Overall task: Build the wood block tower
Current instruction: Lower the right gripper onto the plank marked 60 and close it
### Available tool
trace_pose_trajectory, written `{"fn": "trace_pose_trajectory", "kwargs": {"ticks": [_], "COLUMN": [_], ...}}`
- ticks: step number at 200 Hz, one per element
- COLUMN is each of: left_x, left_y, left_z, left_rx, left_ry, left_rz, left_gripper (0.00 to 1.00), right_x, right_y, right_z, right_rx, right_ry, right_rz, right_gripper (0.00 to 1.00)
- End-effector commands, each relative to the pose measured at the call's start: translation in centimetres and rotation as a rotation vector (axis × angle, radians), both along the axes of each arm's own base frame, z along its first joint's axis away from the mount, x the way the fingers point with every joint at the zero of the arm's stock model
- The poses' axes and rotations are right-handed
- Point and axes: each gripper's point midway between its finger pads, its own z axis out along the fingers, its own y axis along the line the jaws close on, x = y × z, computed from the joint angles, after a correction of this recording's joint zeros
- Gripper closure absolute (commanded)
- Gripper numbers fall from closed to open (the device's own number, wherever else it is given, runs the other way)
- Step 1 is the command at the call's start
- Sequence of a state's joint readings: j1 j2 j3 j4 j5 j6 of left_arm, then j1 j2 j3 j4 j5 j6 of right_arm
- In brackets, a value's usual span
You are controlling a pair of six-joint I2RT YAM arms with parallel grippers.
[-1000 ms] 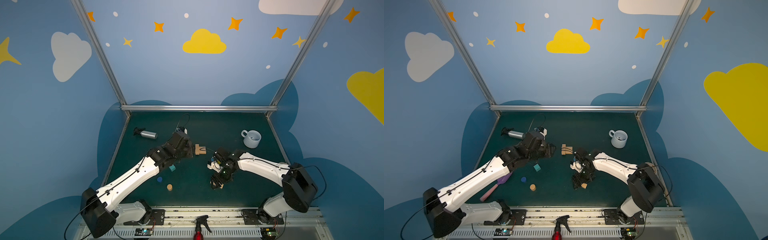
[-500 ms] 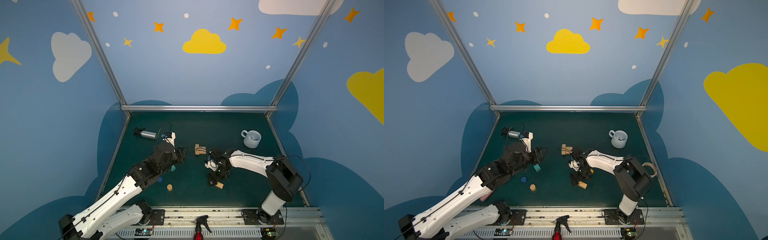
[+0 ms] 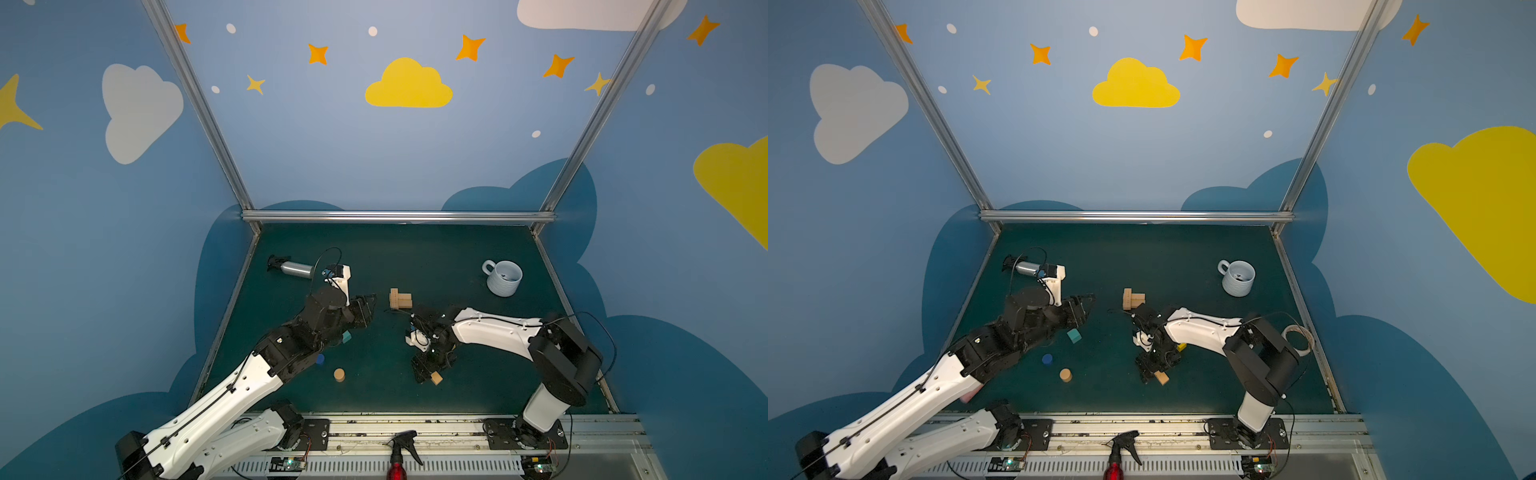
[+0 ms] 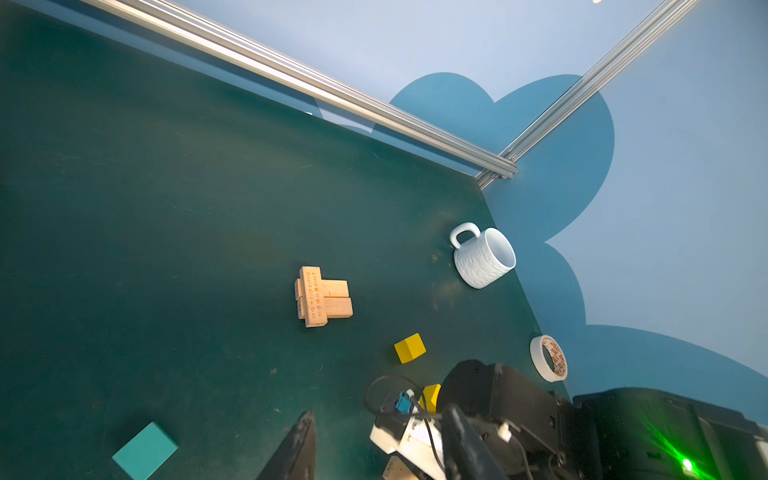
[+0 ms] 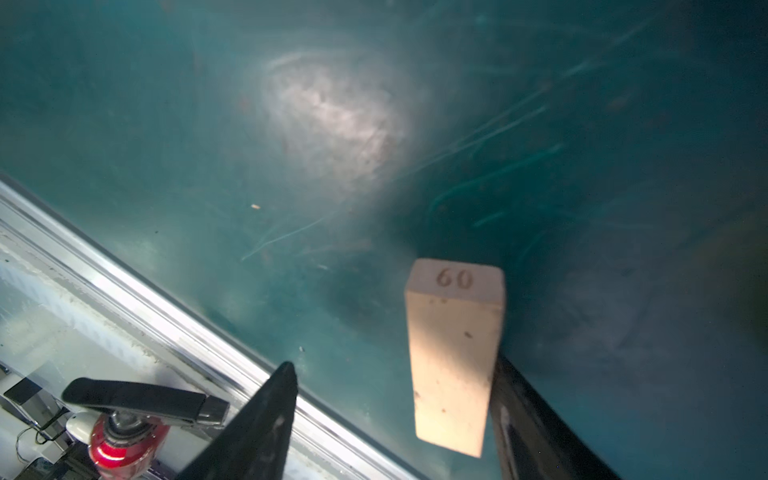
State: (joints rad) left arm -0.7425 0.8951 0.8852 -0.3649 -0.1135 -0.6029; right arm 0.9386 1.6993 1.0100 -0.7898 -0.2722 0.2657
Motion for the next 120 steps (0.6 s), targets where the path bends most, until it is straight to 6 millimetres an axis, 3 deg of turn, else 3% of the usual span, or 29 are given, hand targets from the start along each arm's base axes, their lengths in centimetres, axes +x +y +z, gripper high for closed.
{"fn": "trace_pose_trajectory", "kwargs": {"ticks": [1, 25, 83, 120], "left_x": [-0.4, -0.5, -0.6, -0.5], "left_y": [0.2, 0.3, 0.2, 0.2], "left_z": [0.4, 0.5, 0.6, 0.6], "left_rx": [-0.014, -0.020, -0.018, -0.019], "left_ry": [-0.012, -0.017, -0.014, -0.015], "left_rz": [-0.002, -0.002, -0.008, -0.007], "left_gripper": [0.51, 0.51, 0.51, 0.51], "right_x": [-0.5, 0.2, 0.6, 0.8], "right_y": [-0.9, -1.8, -1.3, -1.3], "right_z": [0.5, 0.3, -0.5, -0.6], "right_rx": [-0.046, -0.109, -0.123, -0.140], "right_ry": [-0.021, -0.083, -0.097, -0.113], "right_rz": [-0.039, -0.066, -0.076, -0.069], "right_gripper": [0.33, 0.54, 0.57, 0.69]}}
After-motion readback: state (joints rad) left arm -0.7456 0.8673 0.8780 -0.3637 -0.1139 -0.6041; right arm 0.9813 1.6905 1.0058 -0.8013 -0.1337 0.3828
